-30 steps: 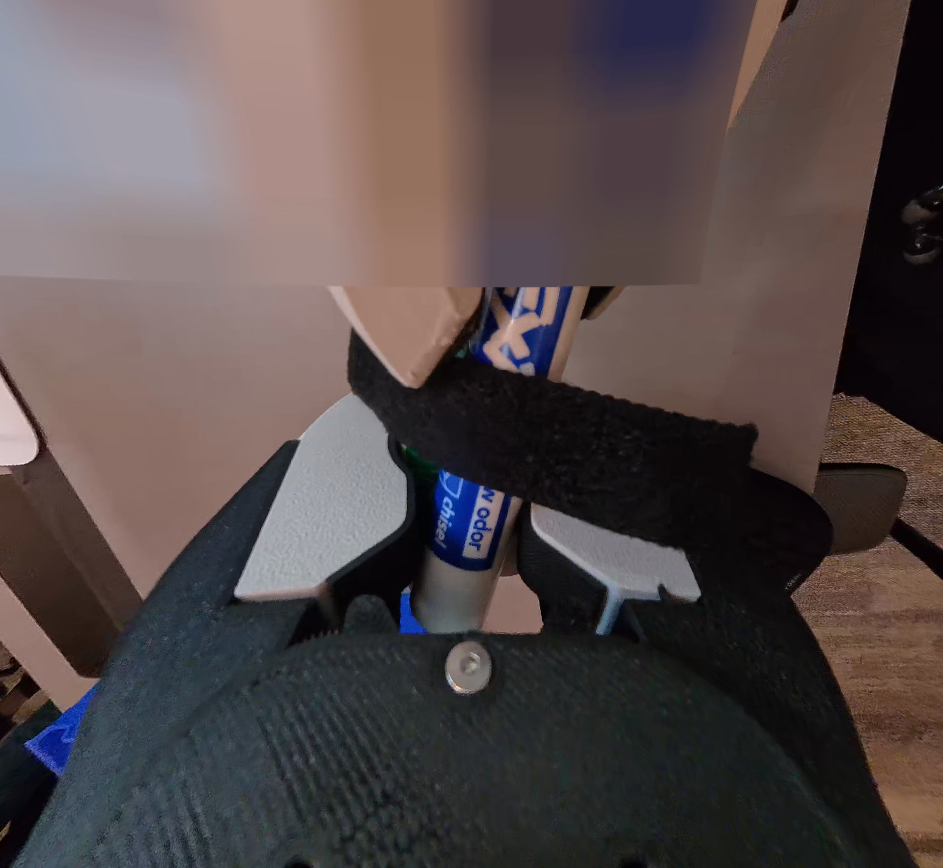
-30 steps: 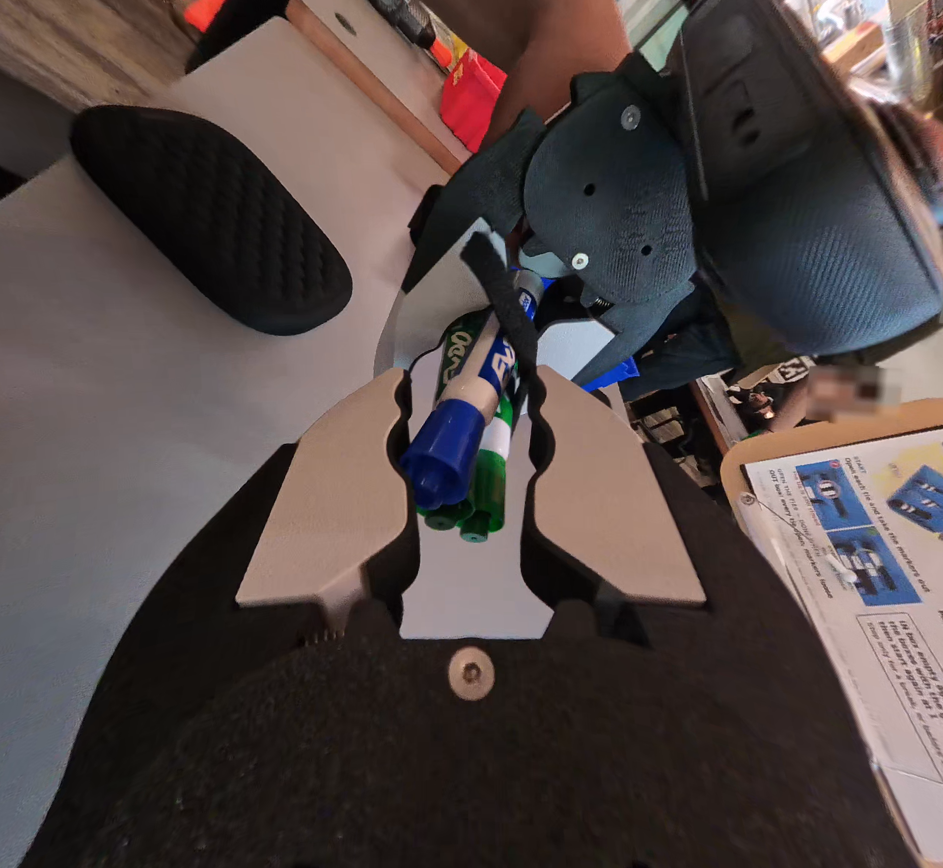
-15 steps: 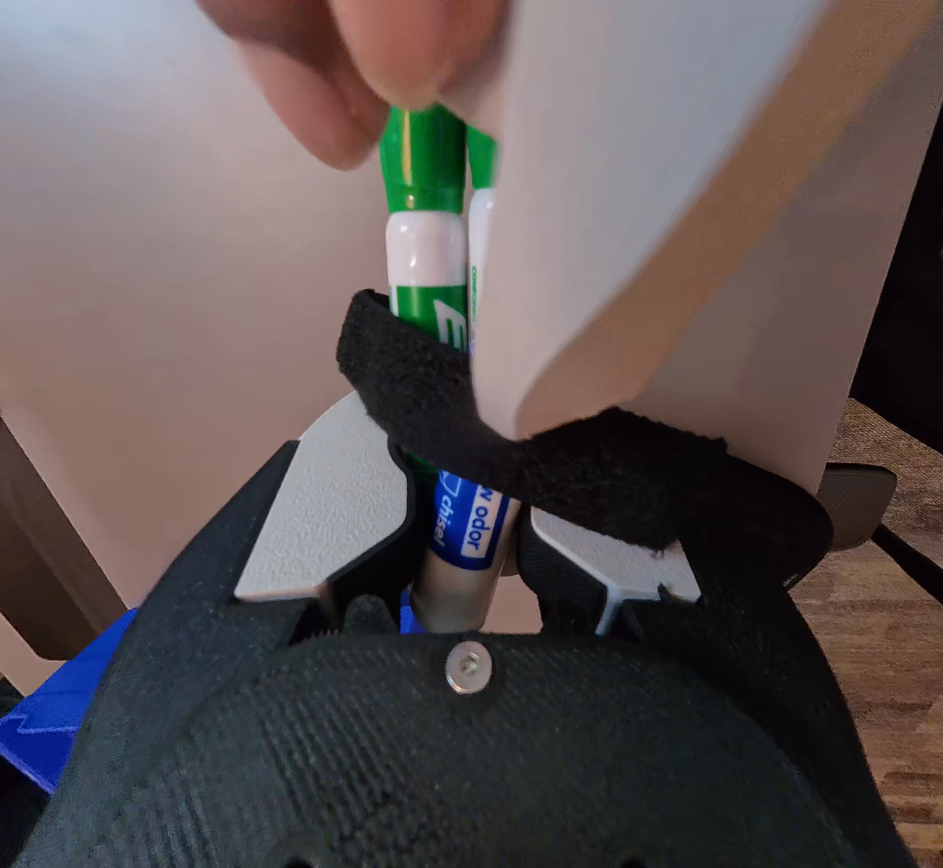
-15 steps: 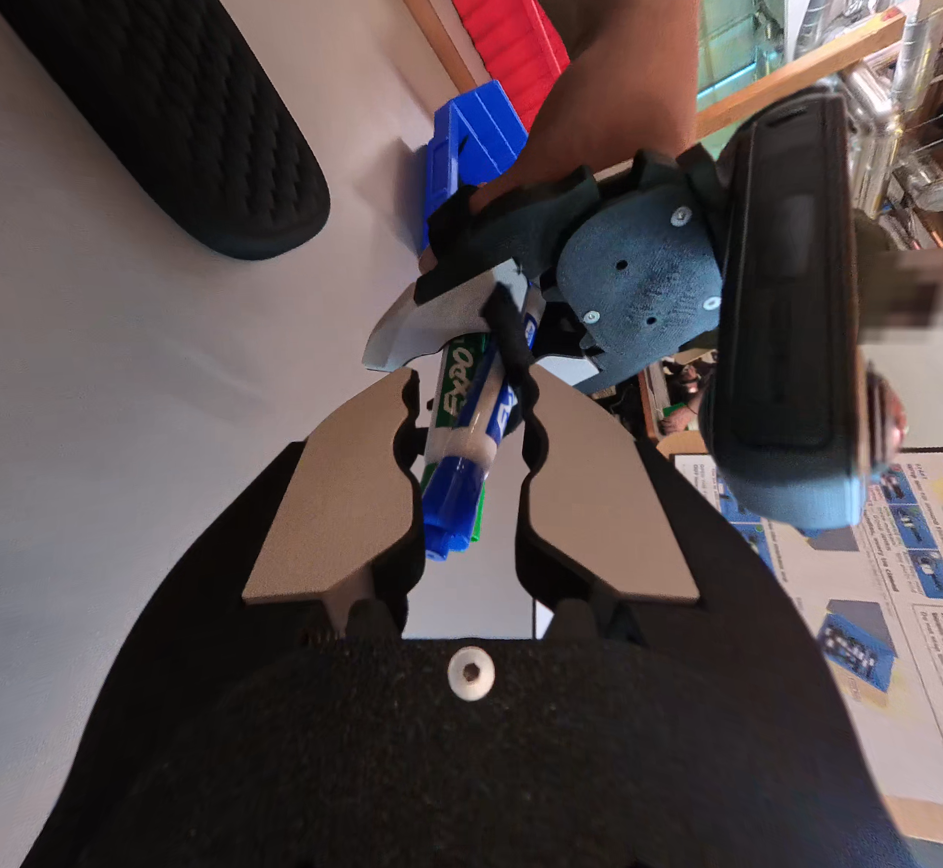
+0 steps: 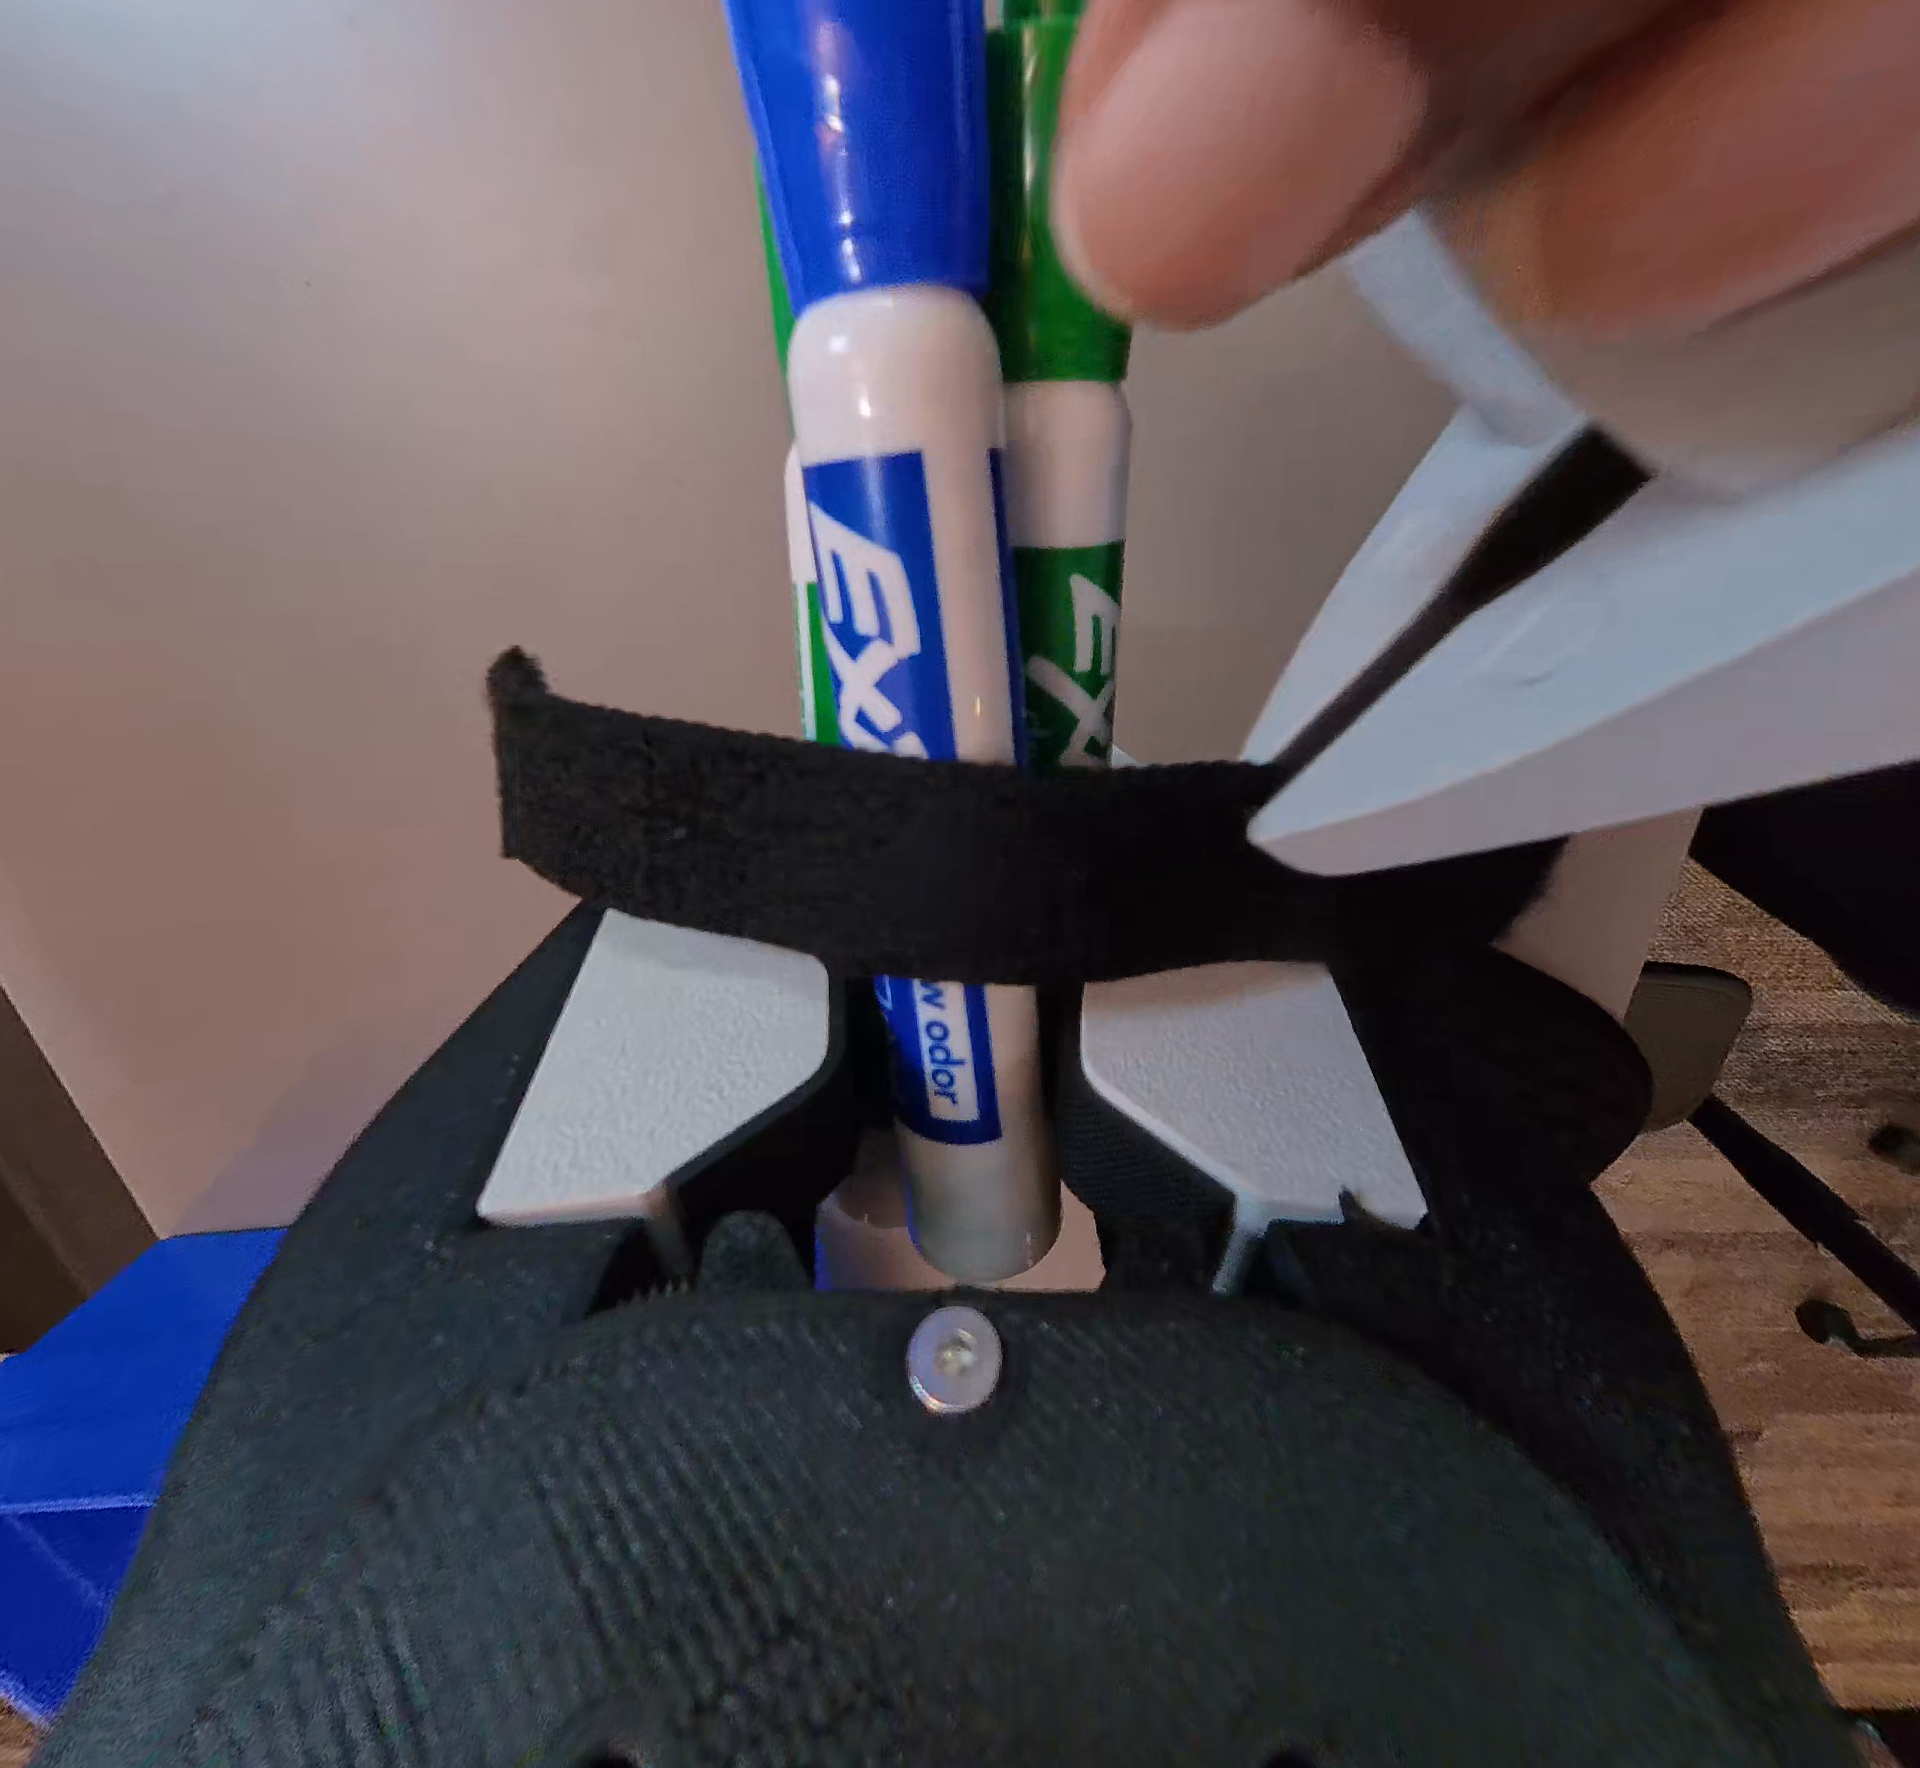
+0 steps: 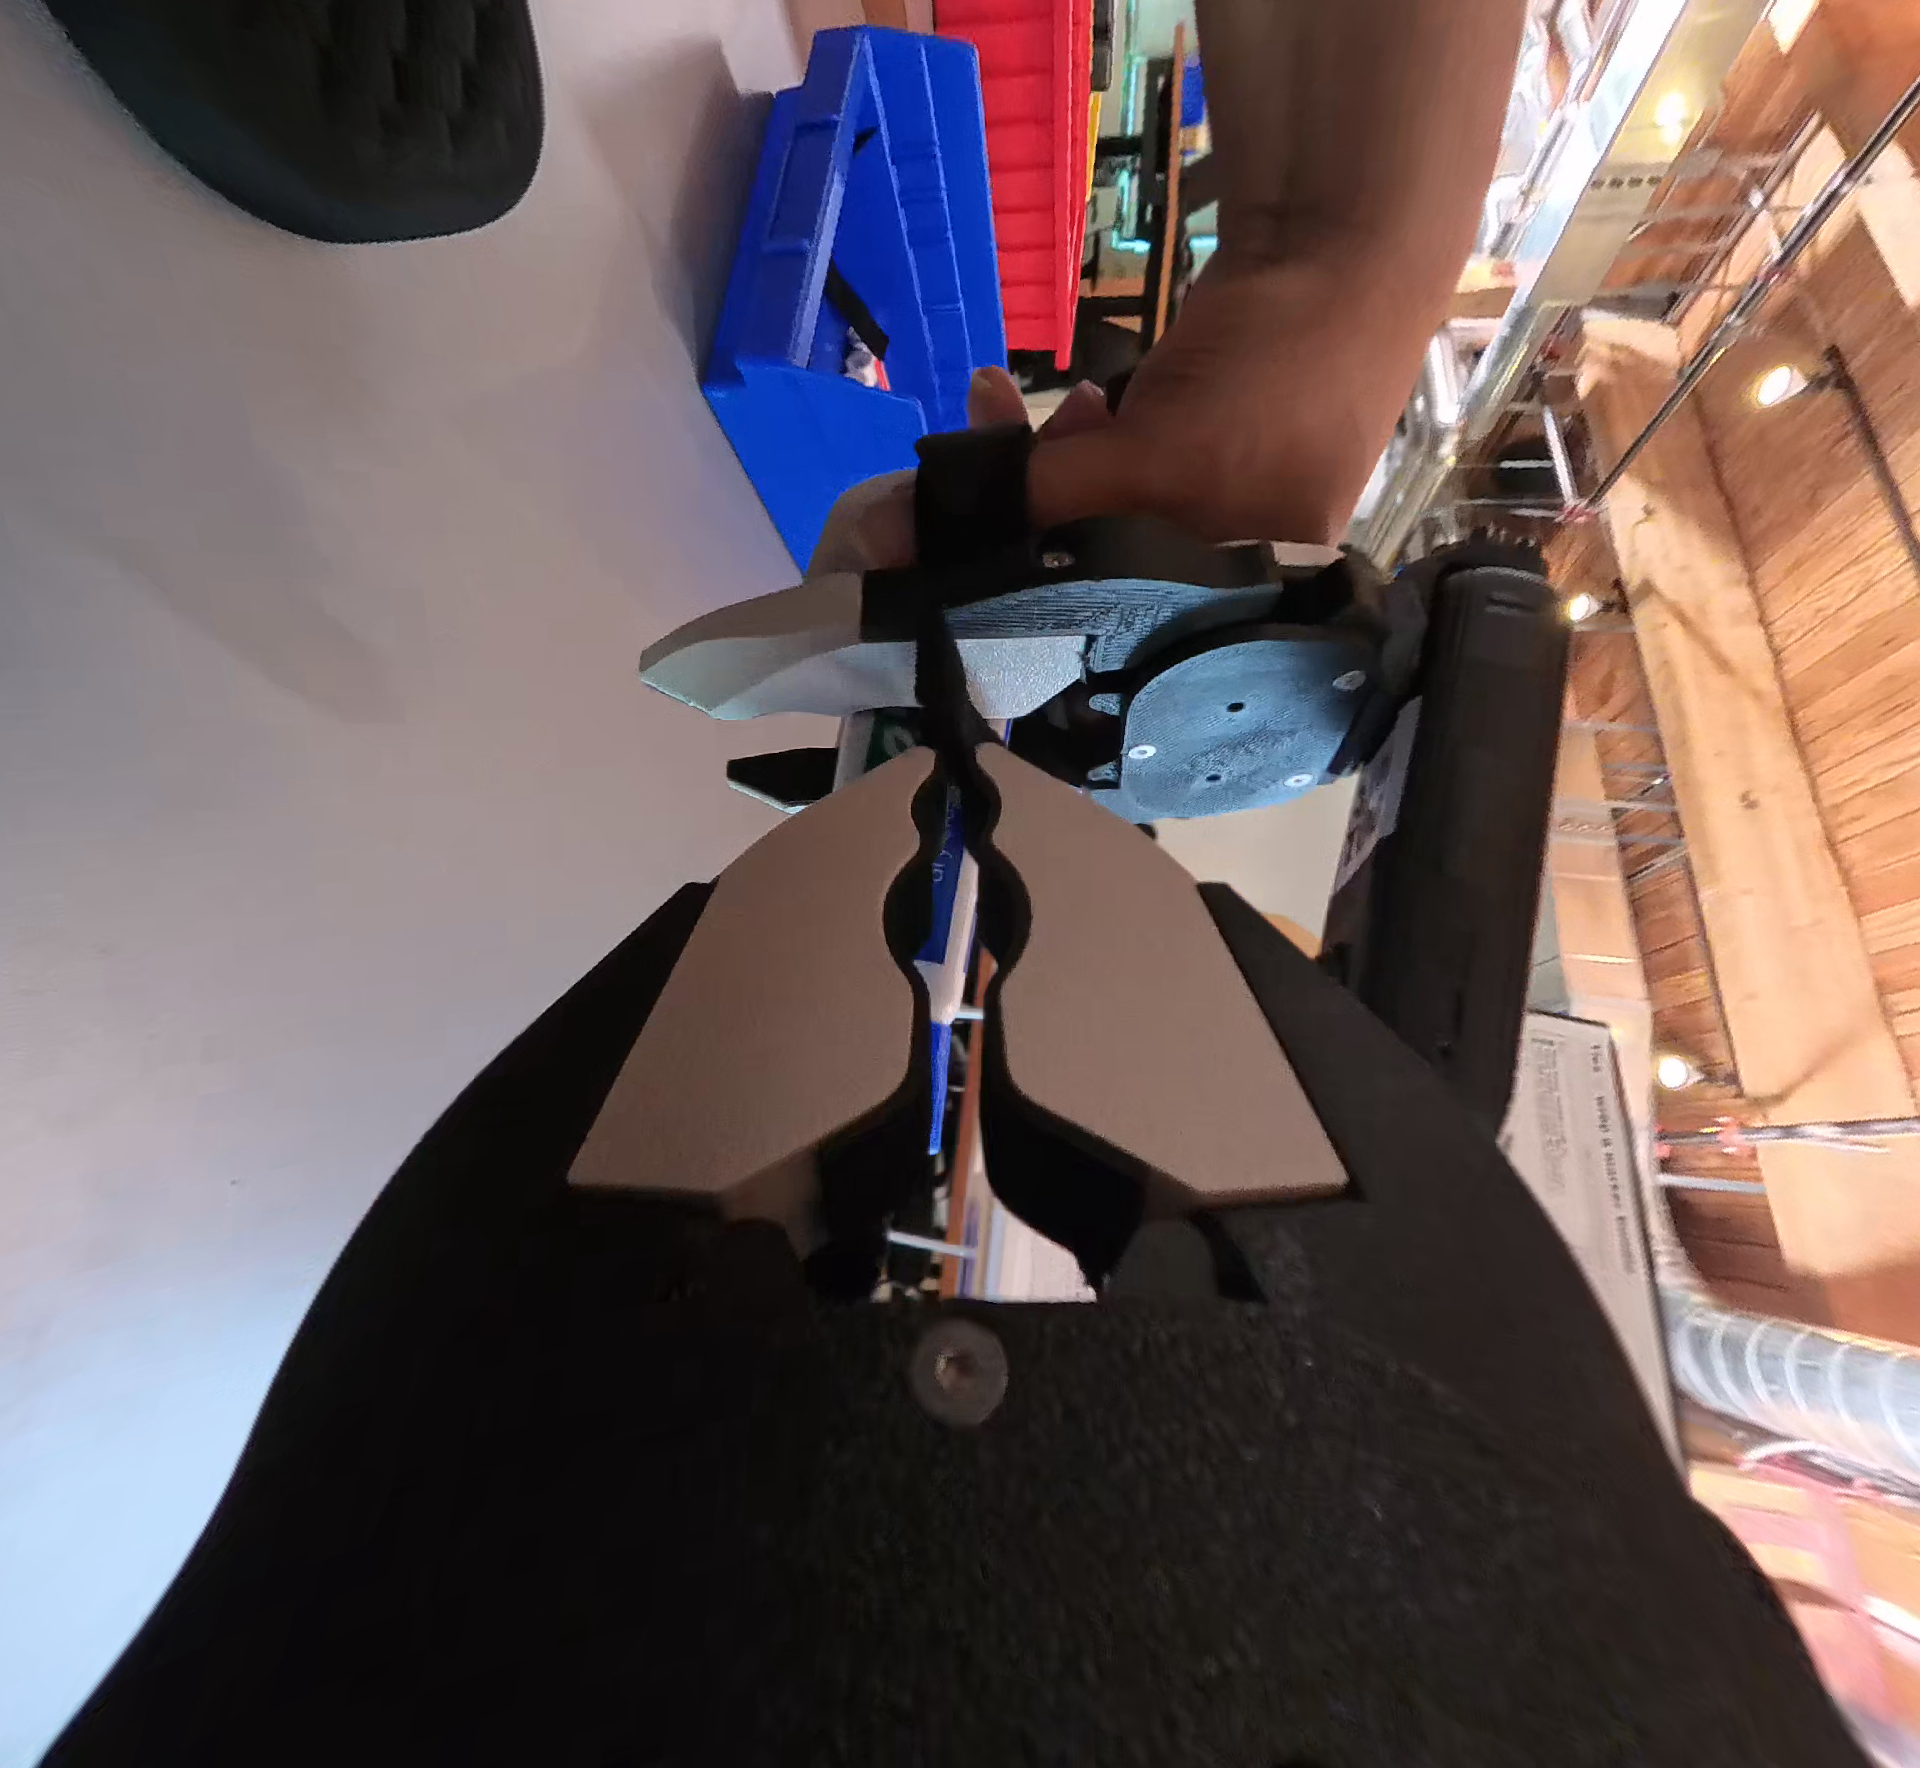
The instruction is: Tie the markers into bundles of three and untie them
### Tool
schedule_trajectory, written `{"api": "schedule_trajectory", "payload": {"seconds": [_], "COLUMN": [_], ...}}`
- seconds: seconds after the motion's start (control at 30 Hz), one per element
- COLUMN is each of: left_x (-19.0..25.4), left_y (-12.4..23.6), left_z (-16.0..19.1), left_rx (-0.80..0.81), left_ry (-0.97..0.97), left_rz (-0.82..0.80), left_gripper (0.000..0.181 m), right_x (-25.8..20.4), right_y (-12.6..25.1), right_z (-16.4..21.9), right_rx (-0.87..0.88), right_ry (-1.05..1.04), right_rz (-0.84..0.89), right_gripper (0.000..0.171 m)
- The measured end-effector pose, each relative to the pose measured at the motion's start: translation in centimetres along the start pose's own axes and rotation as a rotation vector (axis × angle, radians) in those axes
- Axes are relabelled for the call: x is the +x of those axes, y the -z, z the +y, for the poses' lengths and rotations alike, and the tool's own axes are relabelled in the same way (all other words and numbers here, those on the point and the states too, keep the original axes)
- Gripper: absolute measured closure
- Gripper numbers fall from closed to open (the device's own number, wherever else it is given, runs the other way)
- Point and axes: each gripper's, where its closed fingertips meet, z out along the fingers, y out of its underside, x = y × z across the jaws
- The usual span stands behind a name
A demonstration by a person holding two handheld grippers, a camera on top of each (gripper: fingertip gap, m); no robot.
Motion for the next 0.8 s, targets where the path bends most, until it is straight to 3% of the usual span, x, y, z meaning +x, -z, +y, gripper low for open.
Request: {"api": "schedule_trajectory", "payload": {"seconds": [0.03, 0.17, 0.5, 0.8], "left_x": [0.0, 0.0, -0.6, -0.7], "left_y": [0.0, 0.1, 0.6, 0.7], "left_z": [0.0, 0.1, -0.7, -1.3], "left_rx": [0.005, 0.02, 0.069, 0.089], "left_ry": [0.003, 0.003, 0.015, 0.021], "left_rz": [0.006, 0.005, -0.02, -0.022], "left_gripper": [0.099, 0.138, 0.139, 0.138], "right_x": [-0.1, -0.9, -0.8, -1.4], "right_y": [0.1, 0.8, 1.5, 1.0], "right_z": [-0.1, -0.2, 0.5, 1.1], "right_rx": [0.005, 0.026, 0.024, 0.039], "right_ry": [0.023, 0.07, 0.09, -0.073], "right_rz": [0.005, 0.005, 0.05, -0.029], "right_gripper": [0.169, 0.169, 0.168, 0.155]}}
